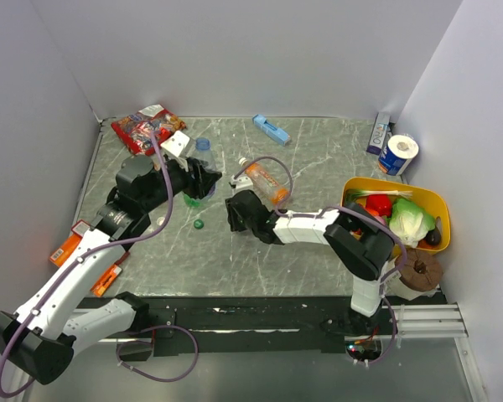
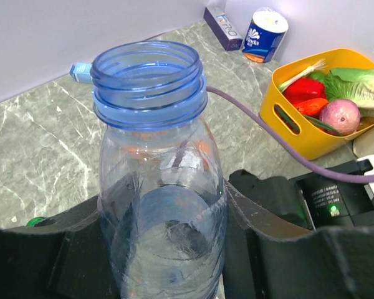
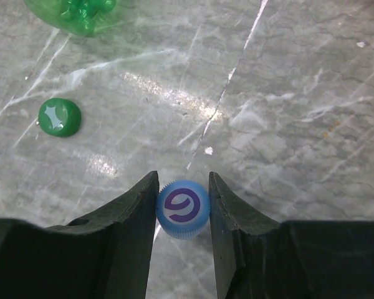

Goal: Unscrew the bottle caps

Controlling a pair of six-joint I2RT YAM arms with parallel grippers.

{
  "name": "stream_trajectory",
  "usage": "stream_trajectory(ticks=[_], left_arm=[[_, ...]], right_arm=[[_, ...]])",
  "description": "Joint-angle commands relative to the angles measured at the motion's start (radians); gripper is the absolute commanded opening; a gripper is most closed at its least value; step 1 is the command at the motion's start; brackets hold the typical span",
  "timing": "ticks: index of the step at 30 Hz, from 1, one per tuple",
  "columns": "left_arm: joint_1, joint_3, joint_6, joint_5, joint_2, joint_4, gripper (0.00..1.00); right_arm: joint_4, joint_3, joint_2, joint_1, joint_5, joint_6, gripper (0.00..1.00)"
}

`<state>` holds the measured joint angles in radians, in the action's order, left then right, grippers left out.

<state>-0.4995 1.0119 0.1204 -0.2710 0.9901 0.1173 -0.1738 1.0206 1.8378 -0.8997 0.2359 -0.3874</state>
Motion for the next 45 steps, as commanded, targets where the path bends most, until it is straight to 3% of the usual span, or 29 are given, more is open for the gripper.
stream_trajectory(ticks=[1, 17, 24, 27, 33, 39, 41, 45], left_arm=[[0.003, 0.007, 0.001, 0.001, 0.004, -0.03, 0.51], [0.001, 0.004, -0.002, 0.019, 0.002, -0.033, 0.51], [0.001, 0.005, -0.004, 0.021, 0.005, -0.03, 0.51], [0.001, 0.004, -0.004, 0.019, 0.005, -0.031, 0.51], [0.001, 0.001, -0.008, 0.03, 0.005, -0.031, 0.51], [-0.013, 0.016, -0.031, 0.001, 0.036, -0.005, 0.52], [-0.028, 0.025, -0.05, -0.092, 0.048, 0.008, 0.52], [-0.117, 0.022, -0.096, -0.207, 0.071, 0.028, 0.53]], right_arm=[[-0.079, 0.047, 0.024, -0.019, 0.069, -0.005, 0.26], [-0.035, 0.122, 0.144, -0.027, 0.105, -0.018, 0.44], [-0.018, 0.13, 0.153, -0.031, 0.105, -0.024, 0.63], [-0.027, 0.118, 0.137, -0.031, 0.102, -0.03, 0.64], [-0.107, -0.037, -0.069, -0.033, 0.088, 0.005, 0.65], [-0.029, -0.226, -0.49, -0.033, 0.108, -0.05, 0.69], [0.074, -0.222, -0.651, 0.001, 0.083, -0.039, 0.71], [0.331, -0.061, -0.808, 0.189, -0.238, -0.073, 0.73]])
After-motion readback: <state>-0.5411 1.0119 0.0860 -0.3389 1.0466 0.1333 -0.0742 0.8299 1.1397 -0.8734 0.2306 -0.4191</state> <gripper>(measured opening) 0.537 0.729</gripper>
